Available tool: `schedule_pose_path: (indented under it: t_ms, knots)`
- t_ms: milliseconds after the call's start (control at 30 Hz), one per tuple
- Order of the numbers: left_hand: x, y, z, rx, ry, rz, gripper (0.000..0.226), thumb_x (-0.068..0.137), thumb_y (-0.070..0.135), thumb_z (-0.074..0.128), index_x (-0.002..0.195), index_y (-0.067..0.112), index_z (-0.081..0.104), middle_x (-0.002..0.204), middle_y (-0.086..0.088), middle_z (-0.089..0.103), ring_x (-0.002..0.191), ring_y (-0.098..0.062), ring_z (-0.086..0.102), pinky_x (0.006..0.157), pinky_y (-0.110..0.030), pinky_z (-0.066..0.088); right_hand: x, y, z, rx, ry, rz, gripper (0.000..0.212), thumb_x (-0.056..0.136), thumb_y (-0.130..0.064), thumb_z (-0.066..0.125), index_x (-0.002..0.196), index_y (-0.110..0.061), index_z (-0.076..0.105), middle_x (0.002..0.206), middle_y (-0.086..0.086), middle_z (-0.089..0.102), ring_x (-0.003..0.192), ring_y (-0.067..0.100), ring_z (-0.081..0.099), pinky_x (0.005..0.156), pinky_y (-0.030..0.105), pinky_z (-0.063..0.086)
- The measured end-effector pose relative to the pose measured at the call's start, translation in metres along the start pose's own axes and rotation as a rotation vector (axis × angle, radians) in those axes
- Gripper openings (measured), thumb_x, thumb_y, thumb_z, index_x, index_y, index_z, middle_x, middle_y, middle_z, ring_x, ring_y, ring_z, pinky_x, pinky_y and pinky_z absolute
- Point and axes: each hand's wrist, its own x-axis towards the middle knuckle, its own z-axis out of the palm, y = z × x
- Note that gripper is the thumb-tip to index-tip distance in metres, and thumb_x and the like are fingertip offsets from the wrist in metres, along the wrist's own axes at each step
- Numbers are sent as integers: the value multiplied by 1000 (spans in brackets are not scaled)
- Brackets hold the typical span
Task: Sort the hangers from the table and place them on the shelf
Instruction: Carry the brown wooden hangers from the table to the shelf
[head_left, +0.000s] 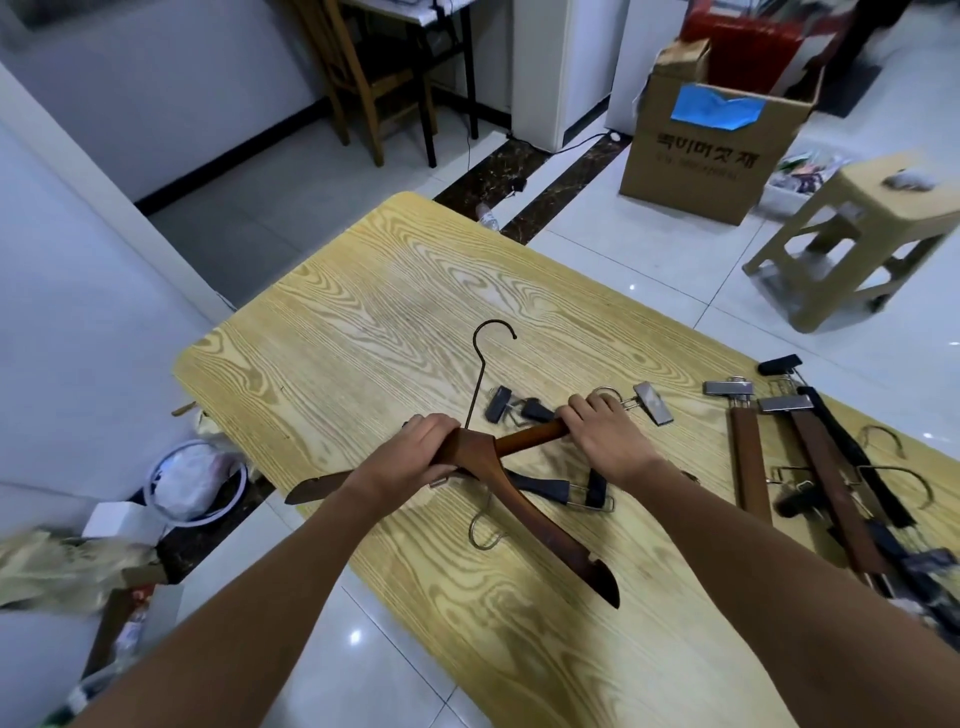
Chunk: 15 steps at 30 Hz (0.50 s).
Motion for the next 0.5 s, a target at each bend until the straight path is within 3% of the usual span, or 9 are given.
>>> schedule_pose_path:
  t_ms: [167,367,500]
  knots:
    - [-3,4,-11,23,26,33,49,92,26,56,134,6,40,132,-6,46,117,-18,41,100,-22,28,-4,-21,-6,108,-72,19,36,95,-21,27,126,-15,45,123,6,49,112,28,47,103,41,33]
    - [-11,3,-22,59,39,46,49,92,25,56,135,6,39,133,-7,45,118,-20,42,100,-27,34,-5,-46,1,206,-282,68,43,90,-13,57,129,-11,40,133,8,41,123,32,37,101,41,33]
    - [-19,-3,-23,77,38,33,50,92,24,57,135,6,39,134,-7,45,118,-19,42,100,-25,33,-1,-51,1,342,-293,132,51,85,-43,63,126,-15,48,129,5,40,122,30,35,96,42,39]
